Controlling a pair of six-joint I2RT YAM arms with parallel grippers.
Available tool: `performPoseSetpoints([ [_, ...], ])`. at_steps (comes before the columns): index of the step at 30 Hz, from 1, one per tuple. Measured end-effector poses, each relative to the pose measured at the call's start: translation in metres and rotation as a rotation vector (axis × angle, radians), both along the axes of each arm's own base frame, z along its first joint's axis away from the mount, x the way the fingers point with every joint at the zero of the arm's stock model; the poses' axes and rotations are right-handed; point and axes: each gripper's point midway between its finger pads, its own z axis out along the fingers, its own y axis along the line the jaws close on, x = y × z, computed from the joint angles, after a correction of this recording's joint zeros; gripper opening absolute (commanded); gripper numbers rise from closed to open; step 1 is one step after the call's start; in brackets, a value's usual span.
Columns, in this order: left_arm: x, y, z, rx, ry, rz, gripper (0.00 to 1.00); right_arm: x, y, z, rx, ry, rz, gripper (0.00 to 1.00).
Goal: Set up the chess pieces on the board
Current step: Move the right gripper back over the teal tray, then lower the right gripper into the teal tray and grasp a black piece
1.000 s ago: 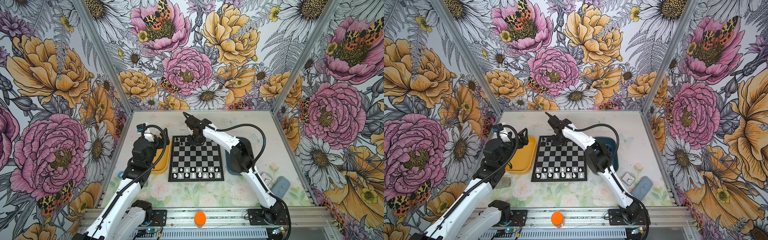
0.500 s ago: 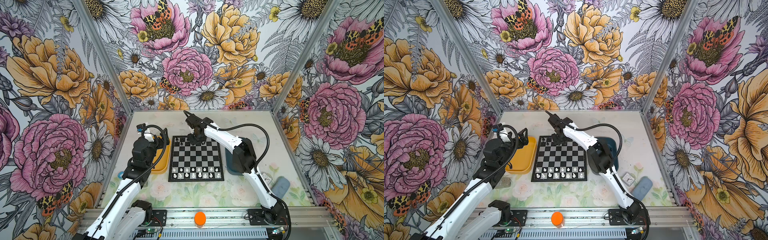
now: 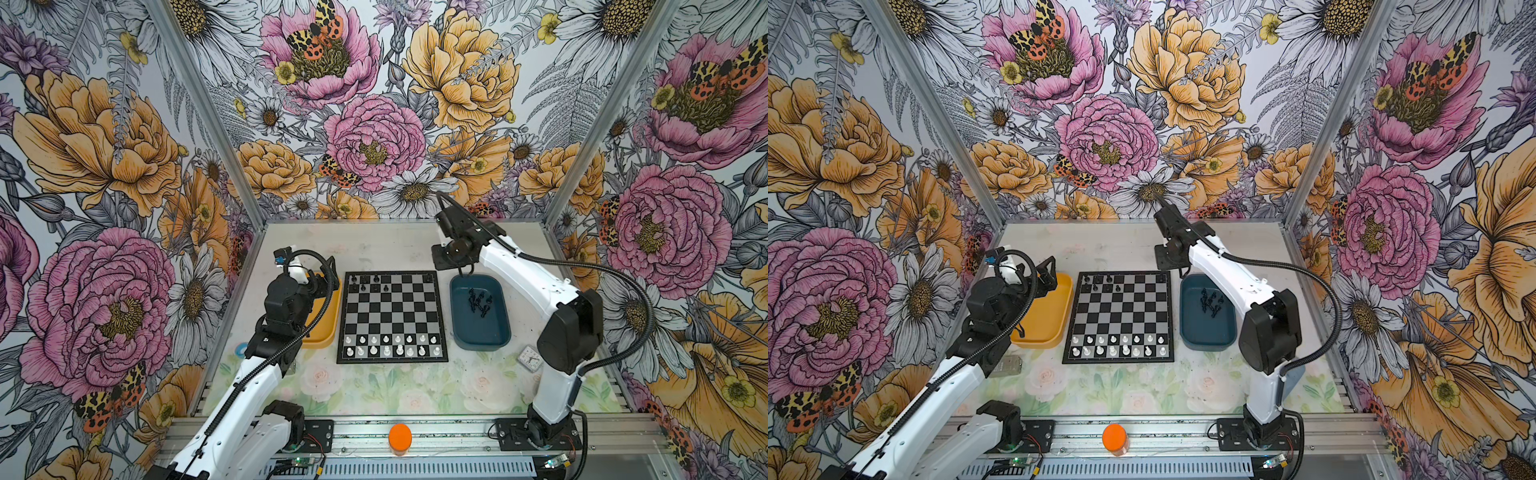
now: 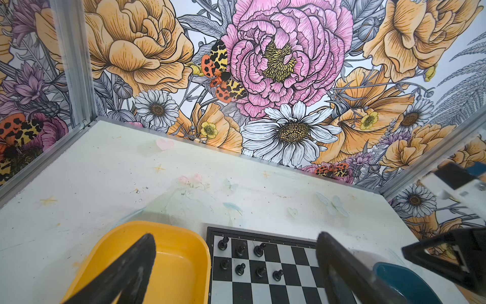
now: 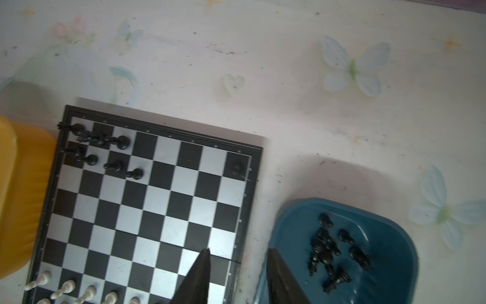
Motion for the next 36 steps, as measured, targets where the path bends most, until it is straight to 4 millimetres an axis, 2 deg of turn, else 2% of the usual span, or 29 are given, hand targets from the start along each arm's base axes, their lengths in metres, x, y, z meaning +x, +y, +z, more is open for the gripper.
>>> performPoseSetpoints([
  [2, 0.002, -0.002, -0.004, -0.005, 0.013, -0.006, 0.95, -0.007, -0.028, -0.01, -0.016, 0.018, -0.059, 0.31],
  [5, 0.005, -0.005, -0.009, -0.011, 0.03, -0.017, 0.95, -0.018, -0.054, -0.034, -0.041, 0.068, -0.111, 0.26],
  [10, 0.008, -0.009, -0.016, -0.014, 0.051, -0.027, 0.95, -0.029, -0.075, -0.081, -0.062, 0.175, -0.154, 0.24],
  [14, 0.008, -0.014, -0.021, -0.011, 0.065, -0.041, 0.95, -0.023, -0.083, -0.104, -0.061, 0.21, -0.179, 0.24],
  [21, 0.011, -0.019, -0.025, -0.006, 0.08, -0.052, 0.94, -0.012, -0.085, -0.117, -0.046, 0.209, -0.191, 0.24],
  [28, 0.014, -0.025, -0.019, -0.008, 0.072, -0.066, 0.94, -0.009, -0.092, -0.133, -0.05, 0.241, -0.205, 0.24],
  [36, 0.015, -0.029, -0.021, -0.005, 0.081, -0.075, 0.94, 0.0, -0.095, -0.139, -0.053, 0.241, -0.208, 0.24],
])
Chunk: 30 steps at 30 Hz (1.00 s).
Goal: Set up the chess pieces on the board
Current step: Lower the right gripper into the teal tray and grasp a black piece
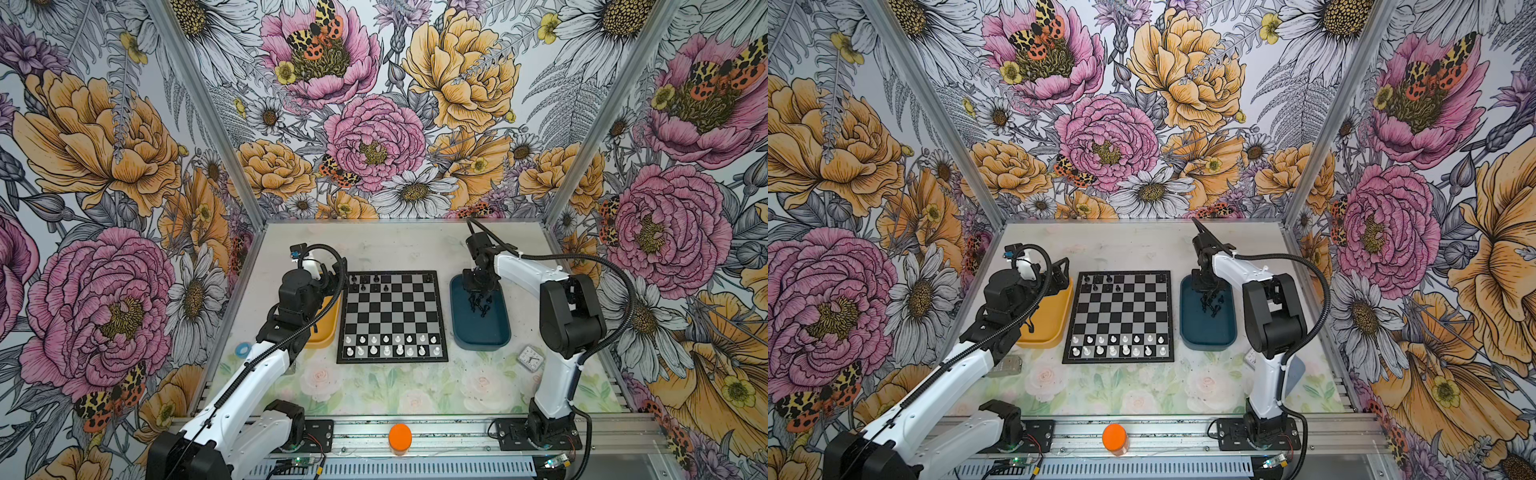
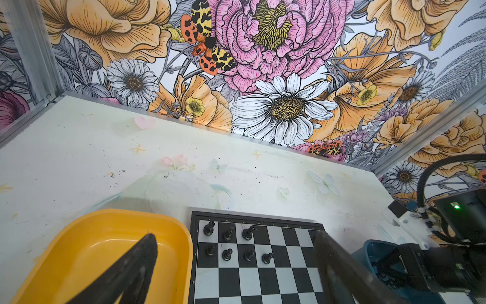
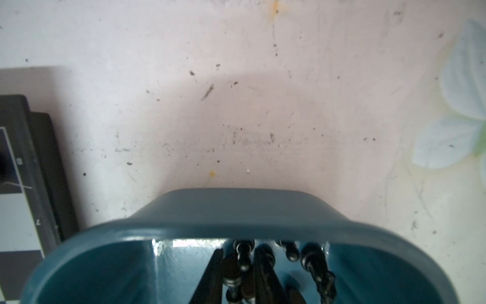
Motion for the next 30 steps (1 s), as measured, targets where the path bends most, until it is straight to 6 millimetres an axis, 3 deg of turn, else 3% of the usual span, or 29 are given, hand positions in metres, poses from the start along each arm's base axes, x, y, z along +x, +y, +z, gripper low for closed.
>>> performPoseSetpoints([
  [30, 0.0, -0.004, 0.0, 0.001, 0.002, -0.009, 0.94, 0.012, 0.0, -0.01, 0.014, 0.009, -0.003, 0.2],
])
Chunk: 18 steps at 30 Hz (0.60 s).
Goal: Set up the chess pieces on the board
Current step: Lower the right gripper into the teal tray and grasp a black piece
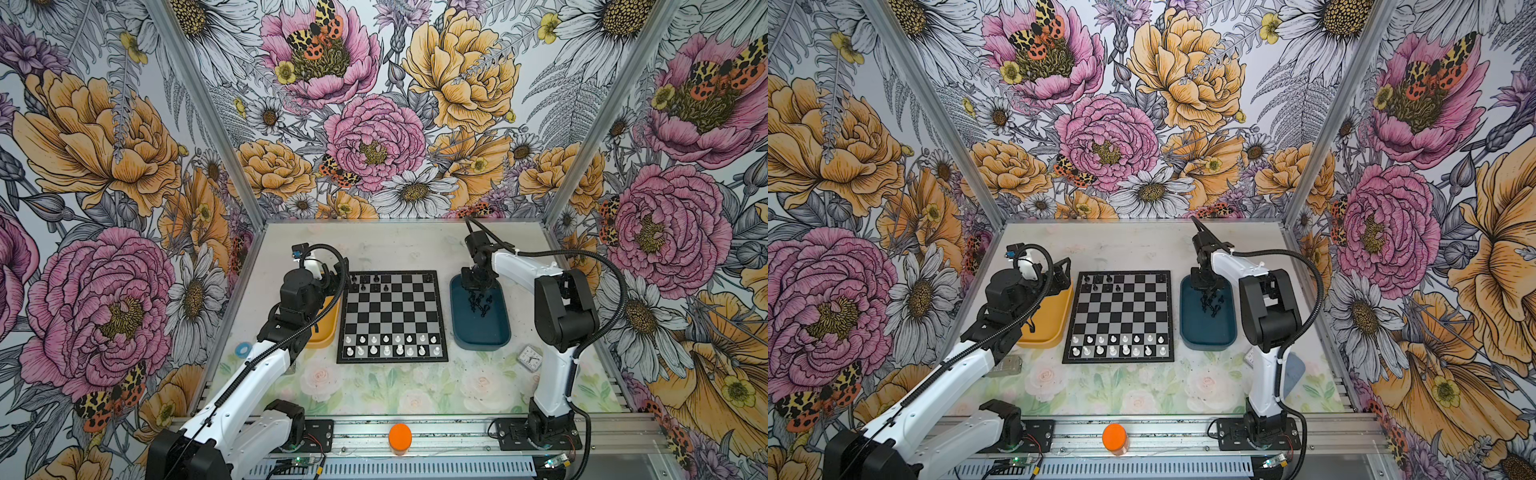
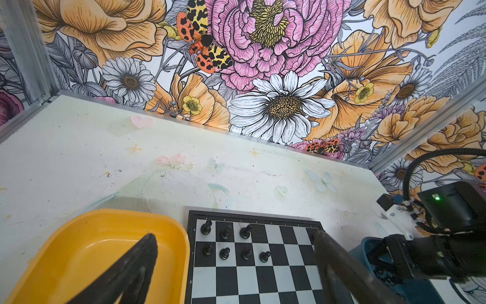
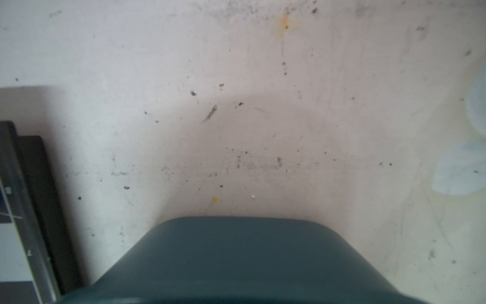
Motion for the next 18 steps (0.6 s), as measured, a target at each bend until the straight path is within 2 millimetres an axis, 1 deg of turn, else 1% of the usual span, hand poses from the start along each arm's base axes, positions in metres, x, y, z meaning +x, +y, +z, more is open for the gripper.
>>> performPoseSetpoints([
  [7, 0.0, 0.0001, 0.0, 0.0, 0.0, 0.0, 0.94, -0.0007, -0.0011, -0.0072, -0.004, 0.017, -0.002, 0.18],
  [13, 0.0, 0.0001, -0.0001, 0.001, 0.0, 0.0, 0.94, -0.001, -0.0011, -0.0089, -0.005, 0.021, -0.002, 0.13],
  [16, 0.0, 0.0001, -0.0001, 0.001, 0.0, 0.0, 0.94, -0.0011, -0.0012, -0.0089, -0.005, 0.021, -0.002, 0.07],
  [18, 0.0, 0.0001, 0.0, 0.0, 0.0, 0.0, 0.94, -0.0002, -0.001, -0.0081, -0.006, 0.018, 0.002, 0.0],
])
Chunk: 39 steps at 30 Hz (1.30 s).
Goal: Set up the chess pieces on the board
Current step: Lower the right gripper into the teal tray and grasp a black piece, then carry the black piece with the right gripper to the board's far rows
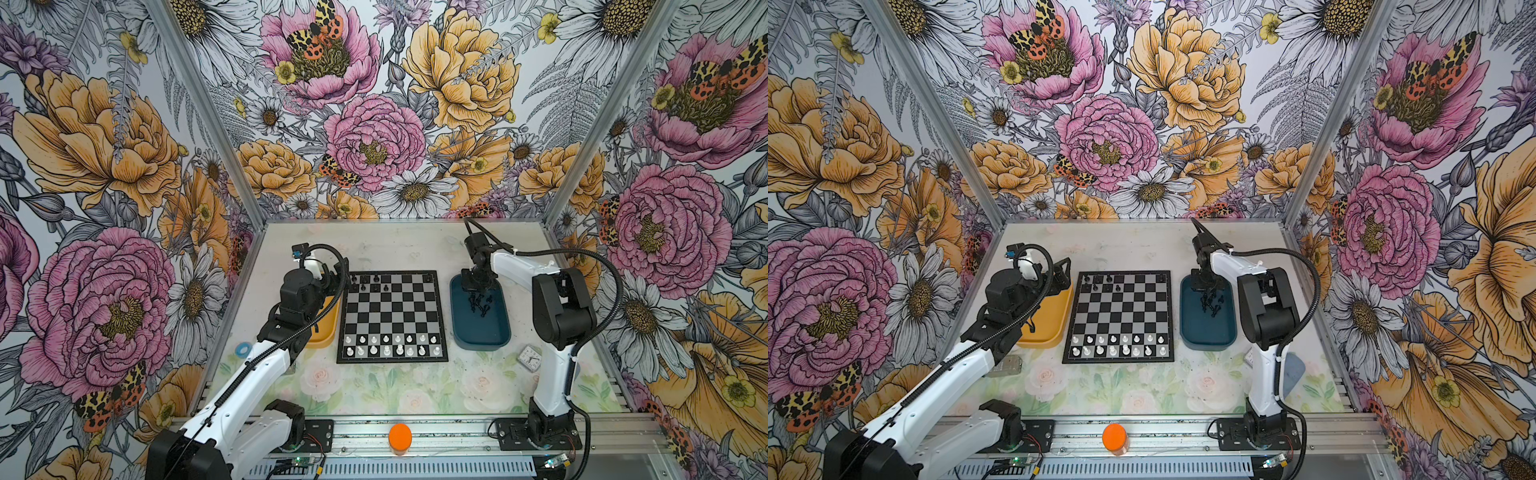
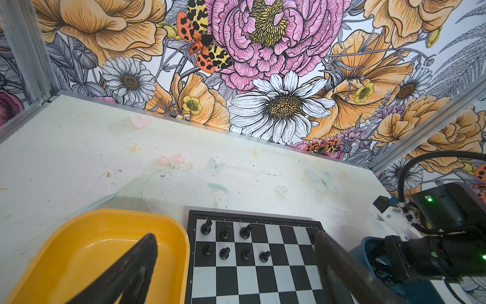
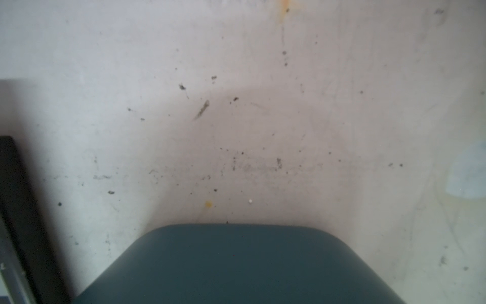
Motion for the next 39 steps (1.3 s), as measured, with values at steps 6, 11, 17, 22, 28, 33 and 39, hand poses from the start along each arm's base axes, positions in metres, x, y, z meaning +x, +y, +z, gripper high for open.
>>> performPoseSetpoints([
  [6, 0.0, 0.0, 0.0, 0.0, 0.0, 0.0, 0.94, 0.001, -0.001, 0.0, -0.005, -0.002, -0.005, 0.0],
  [11, 0.0, 0.0, 0.0, 0.003, 0.0, -0.001, 0.95, 0.001, -0.002, 0.007, -0.021, -0.018, -0.003, 0.0],
  [17, 0.0, 0.0, 0.0, 0.009, -0.001, -0.002, 0.95, 0.002, 0.01, 0.043, -0.038, -0.076, 0.028, 0.0],
  [22, 0.0, 0.0, 0.0, 0.017, -0.003, -0.004, 0.95, 0.005, 0.04, 0.08, -0.032, -0.138, 0.092, 0.0],
  [28, -0.005, 0.003, 0.008, 0.028, -0.029, -0.001, 0.95, -0.002, 0.09, 0.114, 0.001, -0.176, 0.198, 0.0],
  [33, -0.011, 0.006, 0.018, 0.022, -0.06, 0.007, 0.96, -0.005, 0.141, 0.135, 0.065, -0.202, 0.294, 0.0],
  [39, -0.014, 0.008, 0.016, 0.023, -0.059, 0.01, 0.96, -0.004, 0.196, 0.113, 0.112, -0.148, 0.39, 0.0],
])
